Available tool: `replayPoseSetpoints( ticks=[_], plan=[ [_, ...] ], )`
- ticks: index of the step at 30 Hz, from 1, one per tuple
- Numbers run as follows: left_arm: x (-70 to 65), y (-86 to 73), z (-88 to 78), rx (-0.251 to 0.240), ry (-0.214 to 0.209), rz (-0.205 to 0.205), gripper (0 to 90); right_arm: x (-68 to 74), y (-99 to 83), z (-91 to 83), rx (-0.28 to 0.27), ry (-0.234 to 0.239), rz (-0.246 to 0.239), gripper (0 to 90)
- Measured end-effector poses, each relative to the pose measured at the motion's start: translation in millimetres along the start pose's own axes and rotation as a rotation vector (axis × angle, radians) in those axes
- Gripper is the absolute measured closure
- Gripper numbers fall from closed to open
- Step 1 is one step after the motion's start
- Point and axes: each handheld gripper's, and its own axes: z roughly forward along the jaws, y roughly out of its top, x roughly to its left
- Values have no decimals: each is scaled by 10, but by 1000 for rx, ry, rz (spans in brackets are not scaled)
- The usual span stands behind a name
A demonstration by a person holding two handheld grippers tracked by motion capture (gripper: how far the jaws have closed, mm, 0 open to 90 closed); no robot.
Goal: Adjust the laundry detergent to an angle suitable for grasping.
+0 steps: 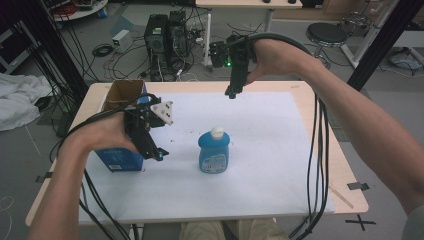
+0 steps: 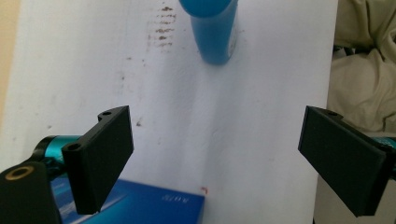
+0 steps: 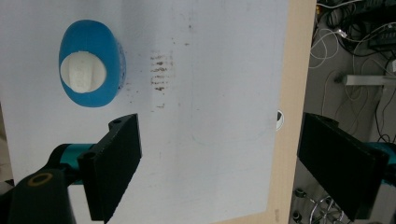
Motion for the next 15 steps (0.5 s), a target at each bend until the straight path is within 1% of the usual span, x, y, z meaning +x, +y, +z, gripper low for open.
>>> replayPoseSetpoints(
  ticks=[2,4,5,7,9,10,11,13,14,15],
  plan=[
    [6,-3,-105,5,0,3,103,4,2,0,-1,2,1,129],
    [10,3,-197,7,8,9,103,4,3,2,-1,3,-2,129],
    [6,8,-251,-3,2,-6,103,7,4,2,2,3,3,129],
    [16,28,-358,10,3,12,103,5,10,13,0,5,0,130],
    [8,42,-443,4,2,-1,103,8,15,19,-2,4,0,129],
    [18,50,-491,20,1,11,103,9,17,22,-2,4,-2,129],
    [15,54,-526,21,-1,8,103,11,17,24,1,4,-2,129],
    [15,62,-594,30,6,18,103,11,15,28,2,5,-3,130],
    [7,62,-618,27,6,9,103,10,13,28,2,5,0,129],
    [12,61,-643,36,5,20,103,7,11,29,1,6,1,129]
  ],
)
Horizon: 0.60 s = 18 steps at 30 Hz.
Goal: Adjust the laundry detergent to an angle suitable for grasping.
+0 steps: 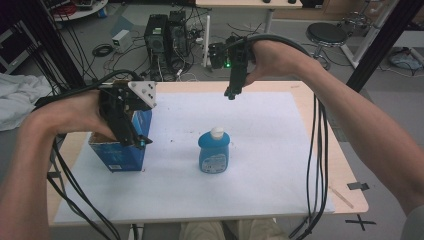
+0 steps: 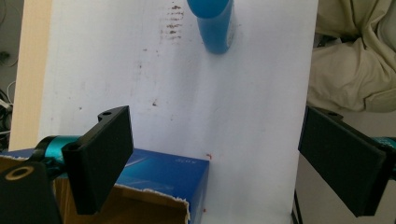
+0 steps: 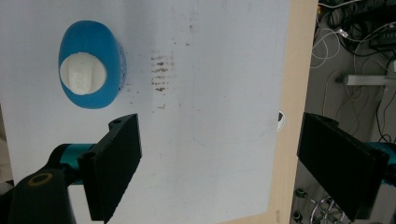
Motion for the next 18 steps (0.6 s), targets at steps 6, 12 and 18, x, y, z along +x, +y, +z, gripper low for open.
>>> replayPoseSetpoints(
  ticks=[6,12,18],
  plan=[
    [-17,-39,-31,17,-12,-16,103,-8,-12,4,-1,-4,0,130],
    [-20,-71,12,38,-24,-21,103,1,-5,-9,-7,-5,-3,129],
    [-44,-92,57,59,-37,-27,103,20,0,-31,-13,-8,-6,129]
  ],
)
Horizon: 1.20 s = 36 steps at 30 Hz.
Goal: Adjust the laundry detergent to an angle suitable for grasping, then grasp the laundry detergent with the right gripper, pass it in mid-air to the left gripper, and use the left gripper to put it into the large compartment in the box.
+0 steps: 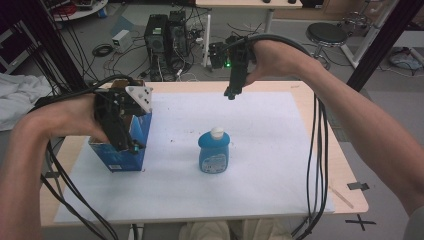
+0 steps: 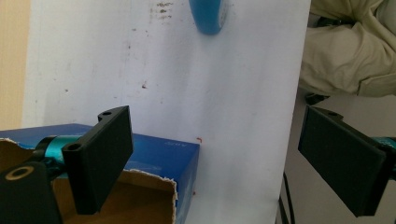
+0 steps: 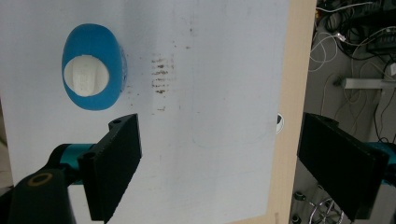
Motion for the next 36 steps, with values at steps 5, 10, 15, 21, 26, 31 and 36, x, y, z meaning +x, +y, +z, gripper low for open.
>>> replayPoseSetpoints(
  ticks=[5,10,15,21,26,31,36],
  plan=[
    [4,-16,20,26,-2,9,103,4,-10,-9,0,-3,3,129],
    [4,-34,37,31,-6,14,104,19,-30,-10,-1,-4,8,129],
    [2,-25,68,32,-9,7,103,32,-76,11,-3,-2,20,129],
    [2,-30,101,23,-14,3,103,70,-155,22,-24,7,31,129],
    [-3,-65,144,22,-19,-5,104,167,-234,67,-46,19,29,129],
    [-9,-81,165,22,-22,-7,104,259,-293,126,-74,33,43,129],
    [-29,-85,184,18,-24,-7,104,427,-380,238,-107,56,54,129]
  ],
)
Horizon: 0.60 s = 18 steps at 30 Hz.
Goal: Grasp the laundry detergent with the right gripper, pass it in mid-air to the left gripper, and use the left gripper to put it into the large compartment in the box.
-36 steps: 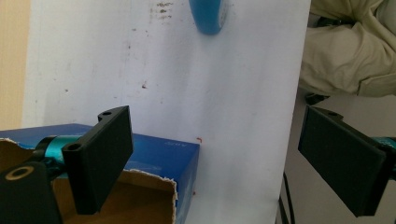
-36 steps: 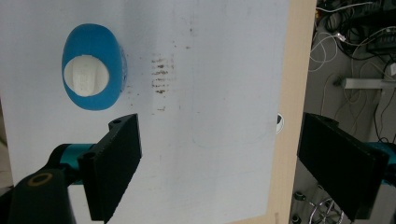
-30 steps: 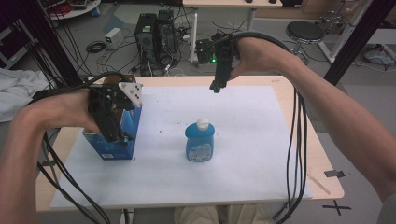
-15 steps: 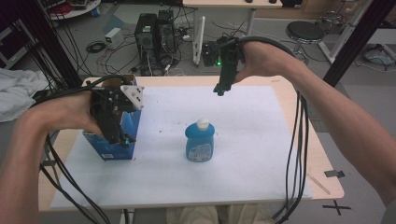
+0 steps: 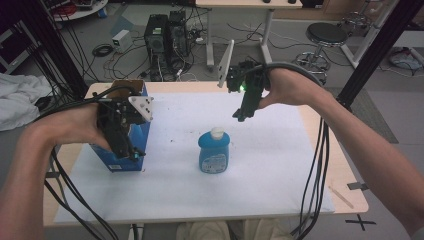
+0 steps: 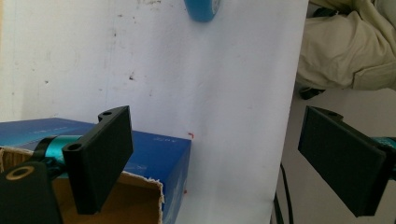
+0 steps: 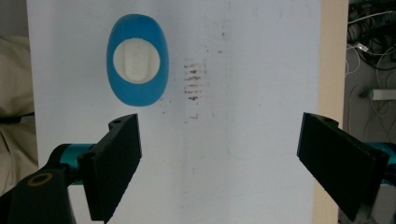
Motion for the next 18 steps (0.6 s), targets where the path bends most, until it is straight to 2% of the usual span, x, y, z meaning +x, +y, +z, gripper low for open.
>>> replayPoseSetpoints(
  ticks=[8,18],
  plan=[
    [-26,10,10,8,2,0,104,162,-130,224,-17,25,16,129],
    [-34,-12,50,10,-3,-10,104,267,-254,438,-59,41,37,129]
  ],
)
